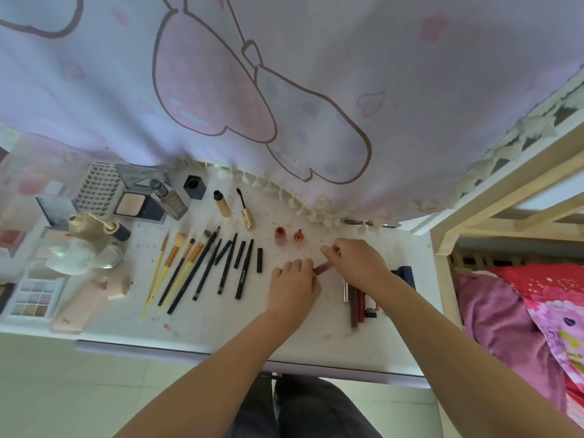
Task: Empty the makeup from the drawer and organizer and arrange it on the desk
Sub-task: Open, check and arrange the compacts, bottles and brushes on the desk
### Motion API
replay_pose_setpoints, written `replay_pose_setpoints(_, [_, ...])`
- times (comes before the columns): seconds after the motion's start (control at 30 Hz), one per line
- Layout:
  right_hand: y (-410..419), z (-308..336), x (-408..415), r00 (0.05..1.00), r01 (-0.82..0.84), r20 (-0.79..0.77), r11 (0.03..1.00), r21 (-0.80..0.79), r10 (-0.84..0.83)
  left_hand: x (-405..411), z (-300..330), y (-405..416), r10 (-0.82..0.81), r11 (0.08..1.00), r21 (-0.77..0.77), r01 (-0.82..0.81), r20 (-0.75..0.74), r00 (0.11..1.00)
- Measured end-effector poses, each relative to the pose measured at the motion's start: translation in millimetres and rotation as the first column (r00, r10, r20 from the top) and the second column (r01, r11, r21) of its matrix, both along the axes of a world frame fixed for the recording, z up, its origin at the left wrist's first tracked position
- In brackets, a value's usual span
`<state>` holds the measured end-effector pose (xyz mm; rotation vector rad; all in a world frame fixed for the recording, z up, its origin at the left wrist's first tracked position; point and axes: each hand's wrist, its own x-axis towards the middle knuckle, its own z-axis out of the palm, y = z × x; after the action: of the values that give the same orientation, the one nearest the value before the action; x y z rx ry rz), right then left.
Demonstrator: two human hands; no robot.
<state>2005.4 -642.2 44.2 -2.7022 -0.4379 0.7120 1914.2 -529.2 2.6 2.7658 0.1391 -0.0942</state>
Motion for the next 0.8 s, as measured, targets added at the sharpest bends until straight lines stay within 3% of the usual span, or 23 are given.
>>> replay_pose_setpoints(0.13, [4, 22, -5, 0.913, 0.124, -0.407, 0.970, 0.209, -0.029, -18, 15, 22, -0.064, 0.990, -0.124, 0.062, -0.009, 0.998])
replay_pose_setpoints(0.2, [6, 29, -11, 0.875, 0.169, -0.483, 0.939, 0.301, -0.002, -23, 23, 32, -0.088, 0.987, -0.140, 0.084, -0.021, 0.996])
replay_pose_setpoints(0.4, [9, 40, -30, 0.907, 0.088, -0.402, 0.878, 0.471, 0.125, -32, 44, 51, -0.087, 0.905, -0.425, 0.017, -0.145, 0.986])
replay_pose_setpoints(0.53, [6, 51, -32, 0.846, 0.089, -0.513, 0.909, 0.408, 0.147, -35, 48, 55, -0.126, 0.927, -0.370, 0.061, -0.155, 0.980])
replay_pose_setpoints(0.63, [8, 48, -34, 0.865, 0.018, -0.484, 0.956, 0.294, 0.133, -37, 48, 56, -0.139, 0.930, -0.360, 0.070, -0.170, 0.976])
replay_pose_setpoints(0.8, [4, 40, -34, 0.832, 0.111, -0.537, 0.907, 0.407, 0.139, -44, 46, 59, -0.094, 0.884, -0.467, -0.017, -0.214, 0.972])
